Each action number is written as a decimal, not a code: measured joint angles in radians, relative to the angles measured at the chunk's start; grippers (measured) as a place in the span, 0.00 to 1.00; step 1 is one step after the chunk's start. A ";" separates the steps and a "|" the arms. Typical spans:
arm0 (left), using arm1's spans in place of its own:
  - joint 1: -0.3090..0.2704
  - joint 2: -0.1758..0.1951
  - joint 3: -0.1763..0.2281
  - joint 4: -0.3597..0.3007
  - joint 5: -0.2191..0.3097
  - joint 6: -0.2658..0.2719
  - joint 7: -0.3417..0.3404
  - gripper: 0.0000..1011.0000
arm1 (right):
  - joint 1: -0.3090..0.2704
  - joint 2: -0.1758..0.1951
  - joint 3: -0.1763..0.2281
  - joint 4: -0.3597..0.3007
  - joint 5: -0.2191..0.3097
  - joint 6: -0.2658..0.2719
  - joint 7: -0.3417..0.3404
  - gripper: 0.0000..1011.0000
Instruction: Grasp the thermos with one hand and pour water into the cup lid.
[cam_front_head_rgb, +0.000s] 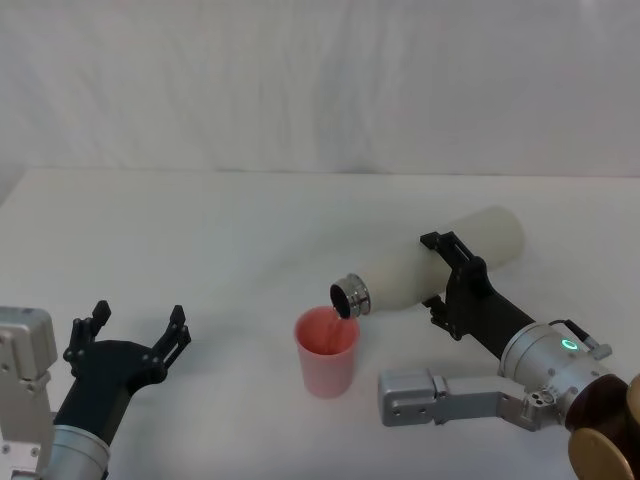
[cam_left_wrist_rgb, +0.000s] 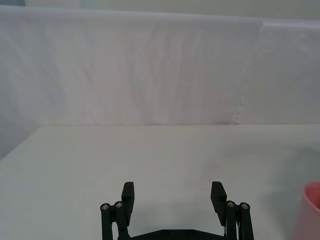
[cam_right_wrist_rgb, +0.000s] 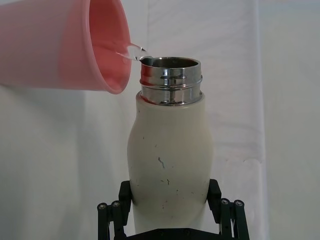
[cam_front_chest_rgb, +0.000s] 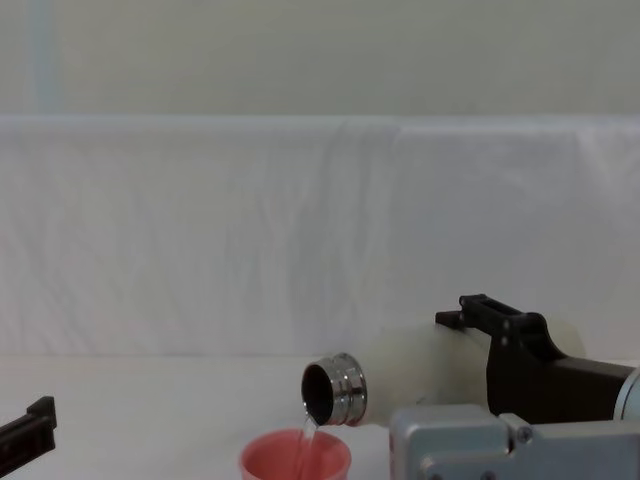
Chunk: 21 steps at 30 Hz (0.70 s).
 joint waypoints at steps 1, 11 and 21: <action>0.000 0.000 0.000 0.000 0.000 0.000 0.000 0.99 | 0.000 0.000 0.000 0.000 0.000 0.000 0.000 0.94; 0.000 0.000 0.000 0.000 0.000 0.000 0.000 0.99 | -0.001 0.001 0.002 -0.002 0.000 0.003 -0.001 0.94; 0.000 0.000 0.000 0.000 0.000 0.000 0.000 0.99 | 0.000 0.001 0.004 -0.002 0.000 0.003 -0.001 0.94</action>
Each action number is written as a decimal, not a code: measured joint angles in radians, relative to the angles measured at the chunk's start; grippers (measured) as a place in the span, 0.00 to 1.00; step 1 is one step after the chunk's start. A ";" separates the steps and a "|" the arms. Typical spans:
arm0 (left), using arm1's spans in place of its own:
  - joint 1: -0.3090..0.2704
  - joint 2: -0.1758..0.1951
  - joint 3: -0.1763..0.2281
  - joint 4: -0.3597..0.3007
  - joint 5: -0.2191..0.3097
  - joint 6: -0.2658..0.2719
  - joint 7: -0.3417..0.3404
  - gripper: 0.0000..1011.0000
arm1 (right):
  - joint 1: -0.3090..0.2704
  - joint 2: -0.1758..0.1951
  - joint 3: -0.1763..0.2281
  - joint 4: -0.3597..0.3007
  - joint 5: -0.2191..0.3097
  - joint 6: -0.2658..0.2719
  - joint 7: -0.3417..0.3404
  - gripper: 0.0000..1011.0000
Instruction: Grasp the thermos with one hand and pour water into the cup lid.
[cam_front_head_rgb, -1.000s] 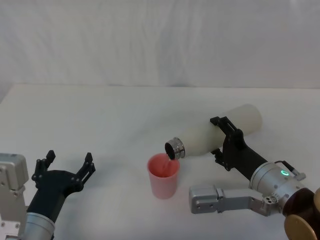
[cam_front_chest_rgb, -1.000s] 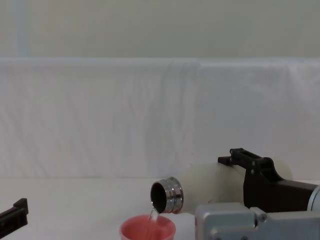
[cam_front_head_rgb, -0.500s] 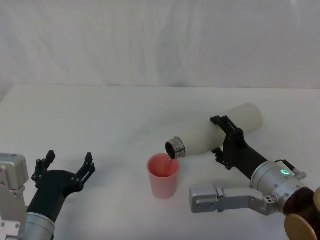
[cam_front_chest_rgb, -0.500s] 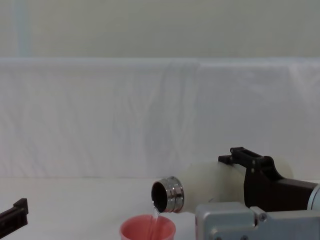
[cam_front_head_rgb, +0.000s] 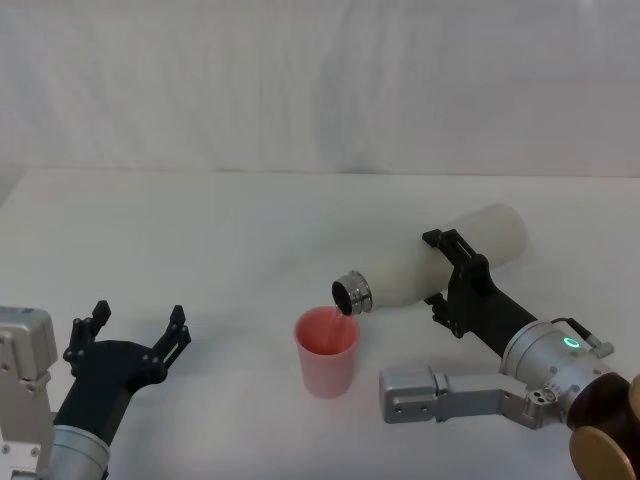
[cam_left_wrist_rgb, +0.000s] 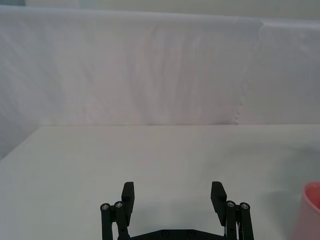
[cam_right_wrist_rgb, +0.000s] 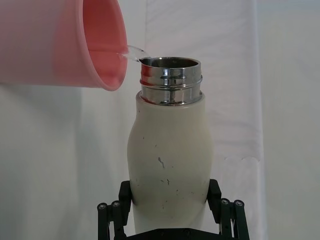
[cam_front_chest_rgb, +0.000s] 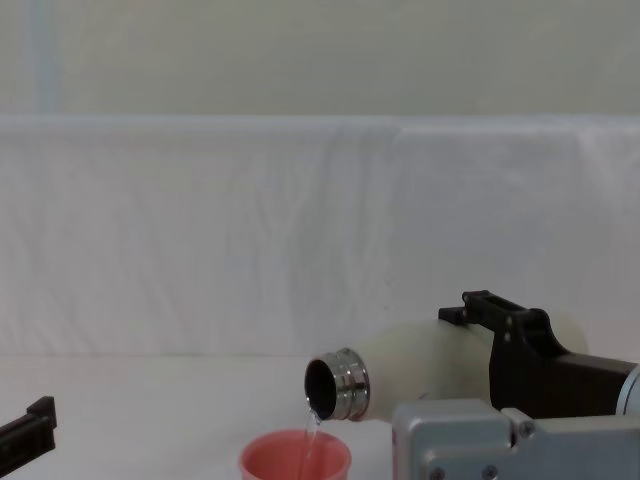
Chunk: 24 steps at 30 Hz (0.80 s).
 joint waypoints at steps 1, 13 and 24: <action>0.000 0.000 0.000 0.000 0.000 0.000 0.000 0.99 | 0.000 0.000 0.000 0.000 0.000 0.000 0.000 0.94; 0.000 0.000 0.000 0.000 0.000 0.000 0.000 0.99 | 0.001 0.002 0.001 0.000 0.000 0.000 0.000 0.94; 0.000 0.000 0.000 0.000 0.000 0.000 0.000 0.99 | 0.001 0.002 0.001 -0.001 0.001 0.000 0.000 0.94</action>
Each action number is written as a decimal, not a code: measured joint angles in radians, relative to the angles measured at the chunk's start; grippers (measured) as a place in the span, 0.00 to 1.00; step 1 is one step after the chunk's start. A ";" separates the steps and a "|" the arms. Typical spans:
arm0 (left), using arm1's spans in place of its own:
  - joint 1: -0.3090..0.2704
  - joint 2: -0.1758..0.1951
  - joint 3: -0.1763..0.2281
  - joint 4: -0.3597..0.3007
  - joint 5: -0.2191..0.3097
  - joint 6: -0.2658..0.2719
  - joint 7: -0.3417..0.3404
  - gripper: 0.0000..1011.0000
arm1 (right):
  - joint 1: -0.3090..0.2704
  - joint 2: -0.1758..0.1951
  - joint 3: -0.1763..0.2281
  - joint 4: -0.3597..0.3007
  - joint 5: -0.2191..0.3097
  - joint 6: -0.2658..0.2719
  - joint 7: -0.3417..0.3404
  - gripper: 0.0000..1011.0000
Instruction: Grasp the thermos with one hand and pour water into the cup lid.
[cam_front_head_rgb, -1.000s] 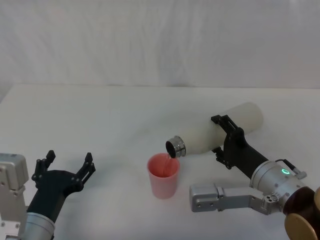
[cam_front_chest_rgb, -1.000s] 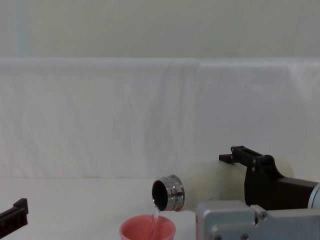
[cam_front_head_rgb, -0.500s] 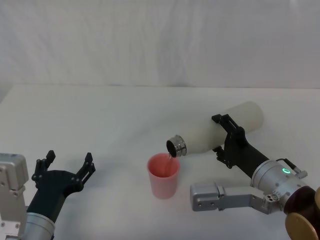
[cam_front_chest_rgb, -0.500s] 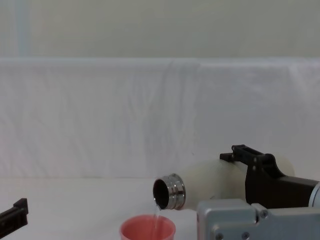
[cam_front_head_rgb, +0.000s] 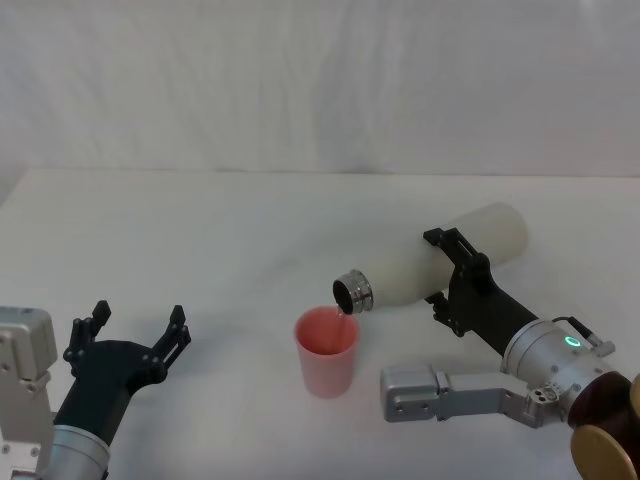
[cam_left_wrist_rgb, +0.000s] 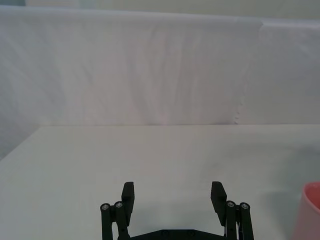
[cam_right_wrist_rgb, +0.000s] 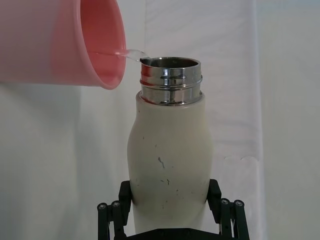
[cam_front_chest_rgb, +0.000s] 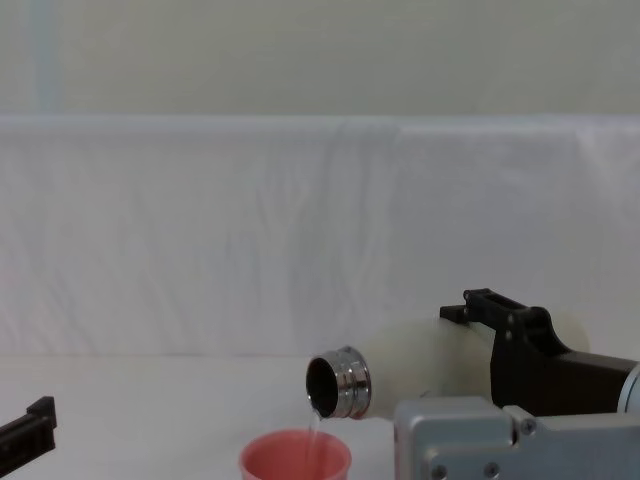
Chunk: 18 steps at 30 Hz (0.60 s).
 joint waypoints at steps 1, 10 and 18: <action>0.000 0.000 0.000 0.000 0.000 0.000 0.000 0.99 | 0.000 0.000 0.000 0.000 0.000 0.000 0.000 0.94; 0.000 0.000 0.000 0.000 0.000 0.000 0.000 0.99 | -0.013 -0.003 0.016 -0.006 0.024 -0.006 -0.016 0.94; 0.000 0.000 0.000 0.000 0.000 0.000 0.000 0.99 | -0.046 -0.012 0.066 -0.030 0.098 -0.026 -0.043 0.94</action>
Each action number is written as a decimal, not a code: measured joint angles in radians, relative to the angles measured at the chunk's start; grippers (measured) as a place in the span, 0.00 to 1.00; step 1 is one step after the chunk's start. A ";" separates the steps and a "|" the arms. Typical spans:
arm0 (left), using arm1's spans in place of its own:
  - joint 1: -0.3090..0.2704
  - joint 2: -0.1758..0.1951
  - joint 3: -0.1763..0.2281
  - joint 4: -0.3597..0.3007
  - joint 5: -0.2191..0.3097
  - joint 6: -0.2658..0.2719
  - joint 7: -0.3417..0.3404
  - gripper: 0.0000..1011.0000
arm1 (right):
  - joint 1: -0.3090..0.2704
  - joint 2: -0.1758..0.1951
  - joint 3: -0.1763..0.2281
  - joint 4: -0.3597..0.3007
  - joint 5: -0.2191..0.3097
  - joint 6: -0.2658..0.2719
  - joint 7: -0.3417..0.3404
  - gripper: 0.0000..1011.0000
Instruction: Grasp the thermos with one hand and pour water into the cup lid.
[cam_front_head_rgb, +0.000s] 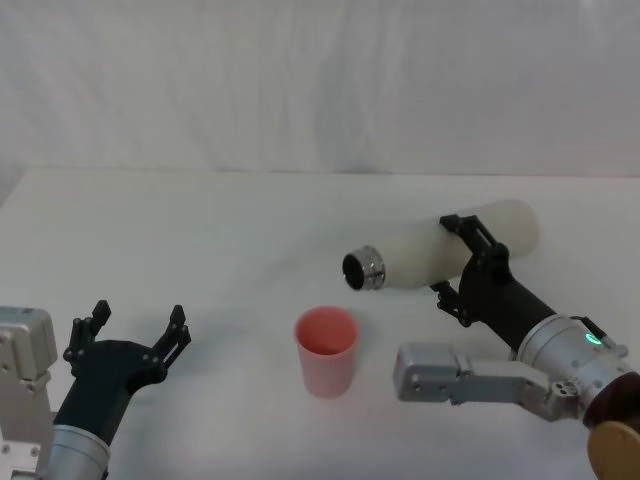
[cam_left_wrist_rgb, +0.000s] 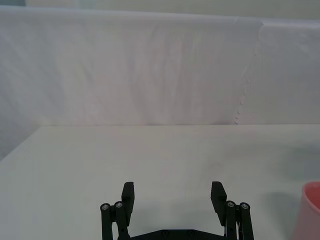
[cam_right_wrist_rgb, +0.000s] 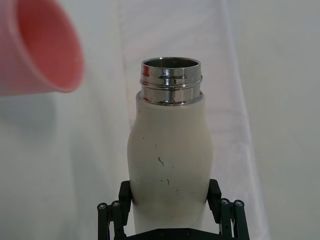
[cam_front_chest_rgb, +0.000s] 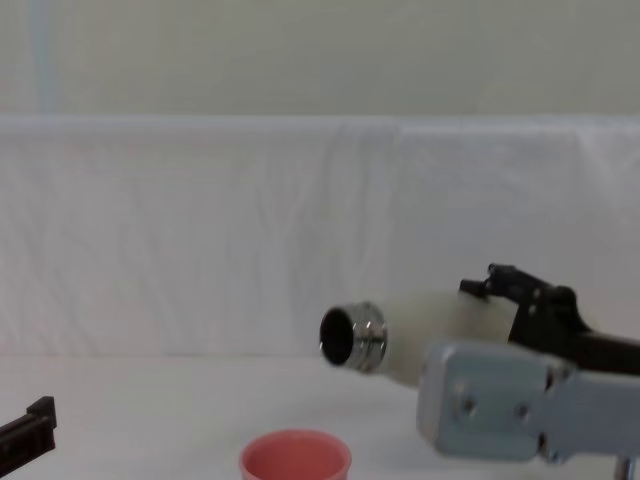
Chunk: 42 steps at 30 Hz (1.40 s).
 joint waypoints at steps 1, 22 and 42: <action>0.000 0.000 0.000 0.000 0.000 0.000 0.000 0.99 | -0.005 -0.002 0.007 -0.003 0.011 -0.001 -0.001 0.94; 0.000 0.000 0.000 0.000 0.000 0.000 0.000 0.99 | -0.079 -0.160 0.214 -0.016 0.402 0.007 0.045 0.94; 0.000 0.000 0.000 0.000 0.000 0.000 0.000 0.99 | -0.058 -0.313 0.318 0.059 0.749 0.099 0.122 0.94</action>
